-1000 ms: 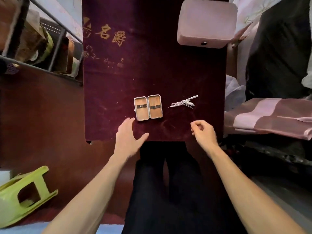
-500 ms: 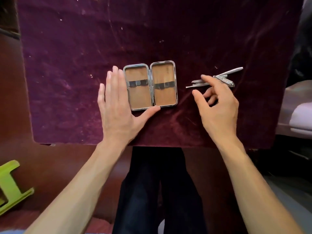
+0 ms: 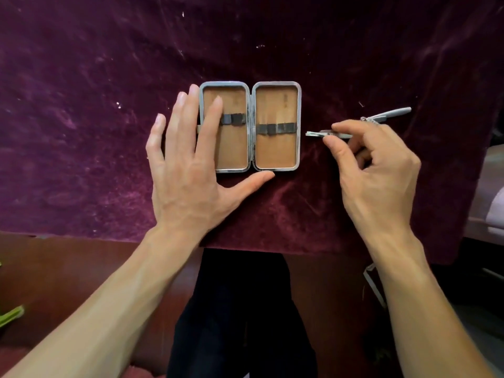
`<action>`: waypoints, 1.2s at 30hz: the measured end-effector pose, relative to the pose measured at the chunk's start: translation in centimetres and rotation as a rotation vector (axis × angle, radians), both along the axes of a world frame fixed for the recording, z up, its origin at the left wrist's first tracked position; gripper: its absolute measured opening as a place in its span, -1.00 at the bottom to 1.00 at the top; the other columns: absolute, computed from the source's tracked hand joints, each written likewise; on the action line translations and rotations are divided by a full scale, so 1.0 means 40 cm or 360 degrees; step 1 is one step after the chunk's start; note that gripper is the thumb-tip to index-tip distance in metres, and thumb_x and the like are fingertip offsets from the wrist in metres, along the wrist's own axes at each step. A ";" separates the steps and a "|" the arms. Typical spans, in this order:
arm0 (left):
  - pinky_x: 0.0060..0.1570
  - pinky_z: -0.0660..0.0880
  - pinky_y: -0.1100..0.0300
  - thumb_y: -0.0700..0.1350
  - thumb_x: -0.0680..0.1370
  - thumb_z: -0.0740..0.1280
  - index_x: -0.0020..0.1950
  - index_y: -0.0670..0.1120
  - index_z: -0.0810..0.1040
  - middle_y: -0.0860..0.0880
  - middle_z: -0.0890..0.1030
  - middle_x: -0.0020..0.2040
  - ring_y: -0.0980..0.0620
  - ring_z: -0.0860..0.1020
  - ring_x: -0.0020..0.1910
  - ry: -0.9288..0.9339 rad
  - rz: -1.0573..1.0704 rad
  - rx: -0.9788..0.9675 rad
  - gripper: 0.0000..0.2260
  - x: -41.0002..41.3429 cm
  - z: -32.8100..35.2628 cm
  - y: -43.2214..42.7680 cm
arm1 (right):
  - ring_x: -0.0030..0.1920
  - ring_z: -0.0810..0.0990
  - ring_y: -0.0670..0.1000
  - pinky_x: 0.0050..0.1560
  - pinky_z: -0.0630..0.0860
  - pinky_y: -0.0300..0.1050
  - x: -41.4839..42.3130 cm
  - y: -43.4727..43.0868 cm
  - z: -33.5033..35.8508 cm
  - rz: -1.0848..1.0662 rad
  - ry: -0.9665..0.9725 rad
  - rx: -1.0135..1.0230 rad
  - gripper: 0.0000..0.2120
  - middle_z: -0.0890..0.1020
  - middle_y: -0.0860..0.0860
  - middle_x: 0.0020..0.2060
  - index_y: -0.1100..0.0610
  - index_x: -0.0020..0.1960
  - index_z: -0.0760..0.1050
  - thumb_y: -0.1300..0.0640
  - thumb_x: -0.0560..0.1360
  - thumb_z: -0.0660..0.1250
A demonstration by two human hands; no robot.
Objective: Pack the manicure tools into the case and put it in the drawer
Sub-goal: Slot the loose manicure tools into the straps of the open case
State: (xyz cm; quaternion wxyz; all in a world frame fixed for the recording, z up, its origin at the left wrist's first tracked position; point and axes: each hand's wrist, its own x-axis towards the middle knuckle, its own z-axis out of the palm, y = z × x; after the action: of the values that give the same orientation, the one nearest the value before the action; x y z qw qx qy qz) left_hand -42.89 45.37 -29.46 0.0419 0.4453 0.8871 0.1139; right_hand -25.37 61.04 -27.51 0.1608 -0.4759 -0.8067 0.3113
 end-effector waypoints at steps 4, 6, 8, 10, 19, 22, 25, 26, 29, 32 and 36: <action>0.62 0.08 -0.13 0.54 0.49 0.20 0.61 -0.08 0.29 -0.18 0.23 0.65 -0.13 0.20 0.65 0.0003 0.0030 0.0005 -0.09 0.003 0.002 0.001 | -0.30 0.53 -0.03 -0.13 0.58 -0.18 0.002 0.003 0.014 -0.0015 0.0009 -0.0047 -0.73 0.59 -0.03 -0.20 0.07 0.28 0.67 0.09 0.59 0.51; 0.62 0.06 -0.12 0.54 0.49 0.20 0.61 -0.07 0.29 -0.17 0.23 0.65 -0.13 0.19 0.65 -0.0017 0.0035 -0.0003 -0.10 0.003 0.005 0.006 | -0.23 0.51 -0.19 -0.04 0.48 -0.42 0.019 0.006 0.026 -0.0039 -0.0041 0.0006 -0.62 0.55 -0.04 -0.08 0.03 0.34 0.64 0.09 0.55 0.55; 0.62 0.05 -0.10 0.54 0.48 0.19 0.61 -0.07 0.29 -0.16 0.22 0.65 -0.12 0.19 0.65 -0.0023 0.0046 -0.0010 -0.10 0.003 0.005 0.006 | 0.02 0.42 -0.30 0.19 0.42 -0.44 0.046 0.018 0.032 -0.0103 -0.0119 0.0083 -0.50 0.45 -0.03 0.13 0.00 0.41 0.58 0.03 0.51 0.58; 0.62 0.04 -0.09 0.55 0.48 0.19 0.61 -0.06 0.28 -0.16 0.22 0.65 -0.12 0.18 0.65 -0.0026 0.0048 -0.0012 -0.10 0.003 0.003 0.005 | 0.22 0.30 -0.20 0.42 0.40 -0.20 0.069 0.034 0.033 -0.0158 -0.0233 0.0074 -0.34 0.41 0.03 0.33 -0.04 0.52 0.47 -0.10 0.48 0.58; 0.60 0.06 -0.13 0.35 0.62 0.15 0.60 -0.03 0.26 -0.12 0.20 0.66 -0.11 0.16 0.66 -0.0042 0.0070 0.0003 -0.33 0.008 0.001 0.006 | 0.08 0.58 -0.10 0.10 0.46 -0.43 0.068 0.023 0.023 -0.0194 -0.0106 -0.0076 -0.62 0.54 -0.10 0.08 -0.03 0.32 0.66 -0.03 0.52 0.56; 0.60 0.09 -0.15 0.31 0.63 0.17 0.59 -0.03 0.27 -0.11 0.20 0.66 -0.11 0.17 0.65 -0.0054 0.0089 0.0001 -0.36 0.010 0.001 0.008 | -0.05 0.52 -0.28 -0.03 0.44 -0.51 0.065 0.003 0.022 -0.0209 -0.0080 -0.0114 -0.66 0.56 -0.12 0.03 -0.06 0.30 0.67 0.00 0.54 0.56; 0.59 0.09 -0.15 0.30 0.62 0.16 0.58 -0.02 0.27 -0.11 0.21 0.66 -0.11 0.17 0.65 -0.0070 0.0099 -0.0010 -0.37 0.010 0.004 0.009 | -0.08 0.54 -0.24 -0.08 0.45 -0.47 0.070 0.002 0.031 -0.0157 -0.0040 -0.0193 -0.71 0.58 -0.14 -0.01 -0.12 0.25 0.68 -0.07 0.54 0.54; 0.59 0.09 -0.15 0.30 0.62 0.16 0.58 -0.02 0.28 -0.11 0.21 0.66 -0.11 0.17 0.65 -0.0075 0.0104 -0.0014 -0.38 0.010 0.005 0.009 | -0.09 0.56 -0.20 -0.10 0.46 -0.45 0.071 0.010 0.036 -0.0163 -0.0025 -0.0177 -0.75 0.58 -0.13 0.00 -0.14 0.23 0.68 -0.10 0.56 0.51; 0.59 0.10 -0.15 0.29 0.61 0.17 0.58 -0.02 0.28 -0.11 0.21 0.66 -0.12 0.18 0.65 -0.0088 0.0108 -0.0016 -0.38 0.011 0.007 0.010 | 0.04 0.60 -0.09 -0.05 0.47 -0.43 0.070 0.044 0.043 -0.0238 -0.0028 -0.0057 -0.75 0.55 -0.12 0.10 -0.07 0.28 0.67 -0.05 0.61 0.44; 0.59 0.10 -0.15 0.29 0.61 0.19 0.58 -0.02 0.28 -0.11 0.21 0.65 -0.12 0.18 0.65 -0.0085 0.0106 -0.0019 -0.37 0.011 0.007 0.008 | 0.28 0.49 -0.04 0.23 0.56 -0.12 0.062 0.061 0.032 -0.0172 -0.0133 -0.0025 -0.65 0.50 -0.04 0.30 -0.02 0.43 0.58 0.06 0.65 0.40; 0.58 0.12 -0.17 0.30 0.60 0.20 0.58 -0.01 0.28 -0.11 0.21 0.65 -0.12 0.19 0.65 -0.0093 0.0113 -0.0027 -0.36 0.010 0.007 0.009 | 0.27 0.29 -0.15 0.29 0.25 -0.54 0.052 0.058 0.019 -0.0077 -0.0282 0.0019 -0.61 0.44 0.02 0.46 0.01 0.51 0.52 0.14 0.70 0.32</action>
State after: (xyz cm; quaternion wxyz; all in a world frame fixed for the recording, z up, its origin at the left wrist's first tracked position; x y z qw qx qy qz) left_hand -42.50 45.73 -29.19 0.0676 0.4096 0.9017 0.1208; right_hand -23.29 63.37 -26.74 0.0992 -0.5198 -0.8079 0.2593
